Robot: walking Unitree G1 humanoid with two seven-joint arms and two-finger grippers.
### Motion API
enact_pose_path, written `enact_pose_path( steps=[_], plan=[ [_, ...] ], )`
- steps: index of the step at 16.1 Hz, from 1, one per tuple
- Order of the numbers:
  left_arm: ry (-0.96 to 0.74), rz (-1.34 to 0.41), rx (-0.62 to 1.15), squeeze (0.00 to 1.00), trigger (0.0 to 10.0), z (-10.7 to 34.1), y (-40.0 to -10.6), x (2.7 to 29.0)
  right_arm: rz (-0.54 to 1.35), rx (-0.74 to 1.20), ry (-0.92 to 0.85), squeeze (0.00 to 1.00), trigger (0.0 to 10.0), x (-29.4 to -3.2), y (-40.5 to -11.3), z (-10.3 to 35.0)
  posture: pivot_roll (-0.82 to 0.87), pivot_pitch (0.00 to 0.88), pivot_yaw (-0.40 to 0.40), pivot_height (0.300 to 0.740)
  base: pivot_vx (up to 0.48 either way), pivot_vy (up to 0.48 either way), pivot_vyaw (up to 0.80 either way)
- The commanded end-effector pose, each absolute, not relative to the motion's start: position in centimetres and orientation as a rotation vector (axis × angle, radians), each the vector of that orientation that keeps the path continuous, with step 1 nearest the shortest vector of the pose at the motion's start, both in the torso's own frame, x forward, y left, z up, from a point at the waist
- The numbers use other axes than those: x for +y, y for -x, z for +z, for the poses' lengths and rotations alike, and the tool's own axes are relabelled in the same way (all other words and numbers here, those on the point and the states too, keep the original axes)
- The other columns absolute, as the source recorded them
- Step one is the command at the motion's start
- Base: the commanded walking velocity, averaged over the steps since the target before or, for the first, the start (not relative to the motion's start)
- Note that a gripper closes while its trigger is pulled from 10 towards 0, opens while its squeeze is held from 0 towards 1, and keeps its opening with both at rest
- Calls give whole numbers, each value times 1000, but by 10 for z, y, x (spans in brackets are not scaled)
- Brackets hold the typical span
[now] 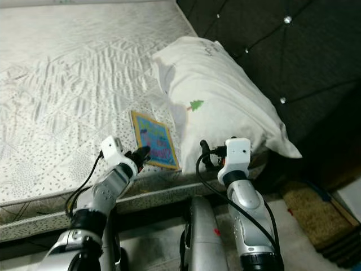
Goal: Clean up the room
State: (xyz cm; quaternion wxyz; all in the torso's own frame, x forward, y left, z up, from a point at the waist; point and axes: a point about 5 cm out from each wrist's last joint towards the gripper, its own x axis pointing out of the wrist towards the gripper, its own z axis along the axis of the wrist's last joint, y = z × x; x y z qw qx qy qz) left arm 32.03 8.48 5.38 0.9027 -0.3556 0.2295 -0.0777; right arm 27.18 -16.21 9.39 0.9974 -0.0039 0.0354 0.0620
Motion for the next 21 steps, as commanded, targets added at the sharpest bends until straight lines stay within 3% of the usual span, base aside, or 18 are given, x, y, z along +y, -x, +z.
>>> enact_pose_path(
  steps=[1, 7, 9, 14, 16, 17, 21],
  plan=[
    [731, -197, 493, 0, 10000, 52, -322, 78, 124, 68, 16, 0, 10000, -164, -271, 97, -137, 85, -43, 549, 0, 0, 0],
    [858, -223, 559, 0, 10000, 53, -333, 77, 165, 87, 7, 0, 10000, -164, -262, 96, -145, 96, -42, 549, 0, 0, 0],
    [850, -209, 586, 0, 10000, 54, -337, 78, 351, 172, -27, 0, 10000, -155, -239, 87, -154, 100, -38, 549, 0, 0, 0],
    [798, -155, 635, 0, 10000, 44, -336, 94, 332, 217, 4, 0, 10000, -168, -231, 81, -157, 102, -29, 549, 0, 0, 0],
    [770, -149, 643, 325, 10000, 42, -336, 100, 336, 220, 2, 0, 10000, -167, -231, 83, -157, 102, -29, 549, 0, 0, 0],
    [764, -143, 646, 1000, 10000, 41, -336, 104, 349, 224, 3, 0, 10000, -163, -228, 82, -157, 102, -29, 549, 0, 0, 0],
    [733, -121, 634, 1000, 10000, 44, -340, 110, 351, 224, 11, 0, 10000, -163, -228, 82, -155, 100, -31, 549, 0, 0, 0]
  ],
)
